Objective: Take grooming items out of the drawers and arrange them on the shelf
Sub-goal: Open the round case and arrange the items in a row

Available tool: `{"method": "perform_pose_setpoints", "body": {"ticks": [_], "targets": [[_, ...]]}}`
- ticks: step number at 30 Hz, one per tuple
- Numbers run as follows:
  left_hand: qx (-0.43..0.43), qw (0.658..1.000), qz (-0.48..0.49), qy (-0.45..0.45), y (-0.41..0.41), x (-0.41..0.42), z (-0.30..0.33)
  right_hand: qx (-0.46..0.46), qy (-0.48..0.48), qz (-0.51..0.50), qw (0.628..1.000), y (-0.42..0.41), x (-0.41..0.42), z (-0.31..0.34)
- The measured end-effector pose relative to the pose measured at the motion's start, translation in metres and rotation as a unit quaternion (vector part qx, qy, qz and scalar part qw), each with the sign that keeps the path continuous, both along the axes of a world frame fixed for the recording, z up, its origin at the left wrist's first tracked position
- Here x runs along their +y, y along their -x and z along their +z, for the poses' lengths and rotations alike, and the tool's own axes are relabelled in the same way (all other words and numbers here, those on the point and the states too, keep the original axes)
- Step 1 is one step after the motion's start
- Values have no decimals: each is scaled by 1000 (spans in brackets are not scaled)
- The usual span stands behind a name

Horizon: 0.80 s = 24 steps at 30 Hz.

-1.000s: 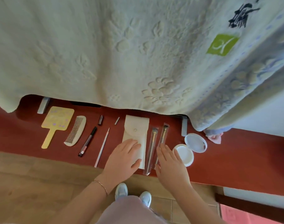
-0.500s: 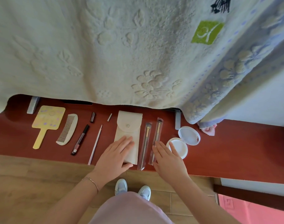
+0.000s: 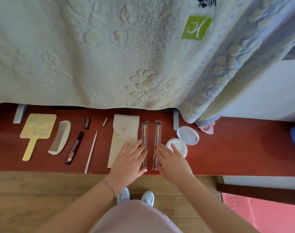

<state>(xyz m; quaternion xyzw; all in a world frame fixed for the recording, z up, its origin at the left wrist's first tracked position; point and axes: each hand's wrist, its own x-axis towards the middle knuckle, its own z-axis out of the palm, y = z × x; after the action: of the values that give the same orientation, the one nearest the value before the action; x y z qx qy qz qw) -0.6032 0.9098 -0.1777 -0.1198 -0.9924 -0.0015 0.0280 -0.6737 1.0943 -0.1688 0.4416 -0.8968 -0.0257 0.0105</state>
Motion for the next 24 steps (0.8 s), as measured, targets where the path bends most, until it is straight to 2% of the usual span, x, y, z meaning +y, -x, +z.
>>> {"method": "perform_pose_setpoints", "body": {"ticks": [4,9,12,15,19,24], "targets": [[1,1000,1,-3,4,0,0,-8,5,-17,1000,-2,1,4],[-6,1000,-3,-10,1,4,2,-12,65,-145,987,-4,20,19],[-11,1000,-21,-9,2,13,3,-25,40,-185,982,-1,30,17],[-20,999,-31,-14,6,21,2,-61,13,-204,977,5,29,12],[-15,999,-39,-22,9,26,1,-105,31,-221,969,10,25,7],[-15,999,-38,-27,11,28,-1,-112,29,-228,967,13,19,8]]}}
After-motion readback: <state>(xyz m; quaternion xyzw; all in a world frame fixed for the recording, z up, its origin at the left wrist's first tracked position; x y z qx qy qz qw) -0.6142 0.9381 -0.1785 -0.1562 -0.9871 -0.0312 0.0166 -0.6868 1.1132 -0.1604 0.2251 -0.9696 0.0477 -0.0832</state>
